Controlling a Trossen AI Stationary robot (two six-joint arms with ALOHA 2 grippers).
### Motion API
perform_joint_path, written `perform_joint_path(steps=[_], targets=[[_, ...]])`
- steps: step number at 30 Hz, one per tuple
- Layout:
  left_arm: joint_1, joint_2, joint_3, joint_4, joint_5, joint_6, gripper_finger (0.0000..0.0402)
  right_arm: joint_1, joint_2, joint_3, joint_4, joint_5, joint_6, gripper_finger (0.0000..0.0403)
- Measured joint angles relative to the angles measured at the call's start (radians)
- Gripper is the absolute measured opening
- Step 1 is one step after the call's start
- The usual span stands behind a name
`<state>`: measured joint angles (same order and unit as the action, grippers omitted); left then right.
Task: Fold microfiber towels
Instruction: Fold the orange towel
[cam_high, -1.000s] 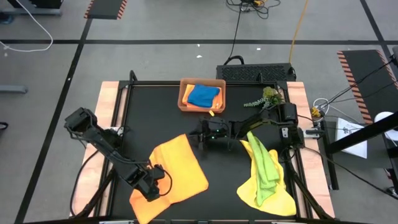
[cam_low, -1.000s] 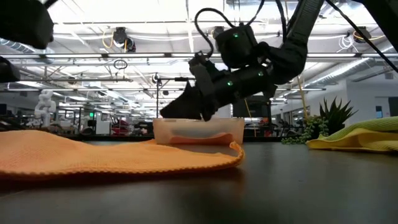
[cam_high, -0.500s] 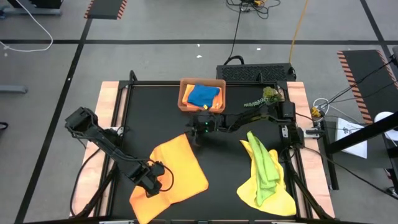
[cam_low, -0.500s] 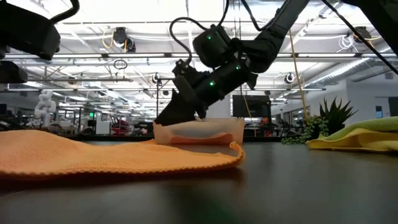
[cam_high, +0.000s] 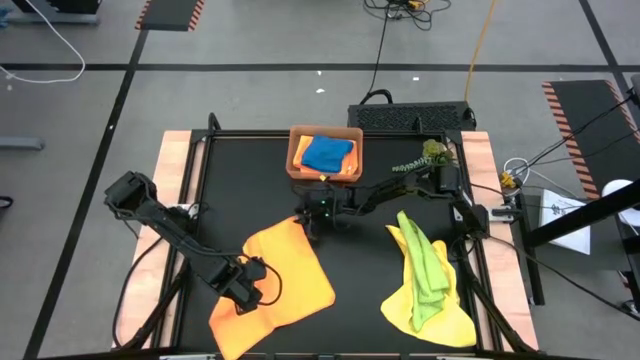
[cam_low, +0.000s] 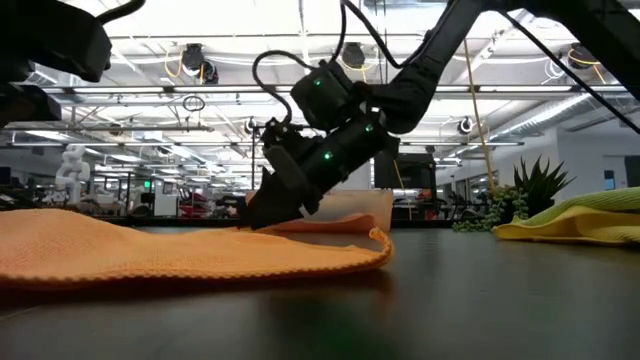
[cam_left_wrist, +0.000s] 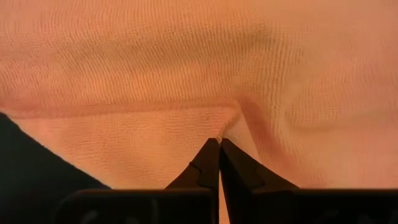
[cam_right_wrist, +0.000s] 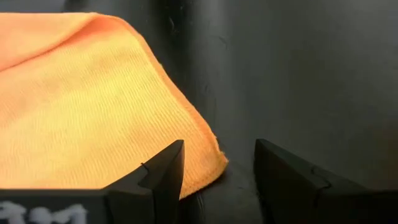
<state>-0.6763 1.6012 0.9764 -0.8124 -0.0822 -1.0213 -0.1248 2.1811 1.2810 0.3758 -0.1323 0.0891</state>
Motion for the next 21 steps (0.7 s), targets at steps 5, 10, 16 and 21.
perform_joint_path(steps=[5,10,16,21], targets=[[-0.004,0.000,0.000,0.000,0.001,-0.013,0.0005,-0.011,-0.001,0.000,-0.039,-0.002,-0.002,0.0174],[-0.004,0.000,0.000,0.001,0.001,-0.019,0.0007,-0.012,-0.001,0.000,-0.042,0.002,-0.018,0.0117],[-0.001,-0.023,0.000,-0.024,0.009,-0.018,0.0004,-0.012,-0.001,0.000,-0.047,-0.022,-0.053,0.0016],[-0.001,-0.065,0.009,-0.091,-0.004,-0.029,0.0003,-0.007,-0.042,-0.005,-0.139,-0.054,-0.063,0.0004]])
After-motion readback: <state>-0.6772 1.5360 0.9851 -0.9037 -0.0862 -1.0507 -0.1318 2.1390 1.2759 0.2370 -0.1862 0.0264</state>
